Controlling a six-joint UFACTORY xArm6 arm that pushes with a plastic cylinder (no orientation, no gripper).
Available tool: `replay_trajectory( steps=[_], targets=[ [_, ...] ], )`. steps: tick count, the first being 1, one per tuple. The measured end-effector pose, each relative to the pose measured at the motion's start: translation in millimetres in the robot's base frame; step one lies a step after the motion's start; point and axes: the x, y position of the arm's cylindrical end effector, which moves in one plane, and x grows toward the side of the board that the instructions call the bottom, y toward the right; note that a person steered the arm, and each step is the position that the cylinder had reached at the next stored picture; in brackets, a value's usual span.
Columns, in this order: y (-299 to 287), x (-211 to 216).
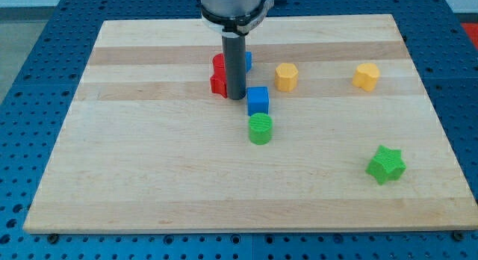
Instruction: Move the green circle below the yellow hexagon
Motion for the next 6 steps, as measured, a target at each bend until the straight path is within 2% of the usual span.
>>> replay_trajectory(
  steps=[3,4,5,6],
  targets=[
    [-12,69],
    [-14,116],
    [17,119],
    [28,75]
  ],
)
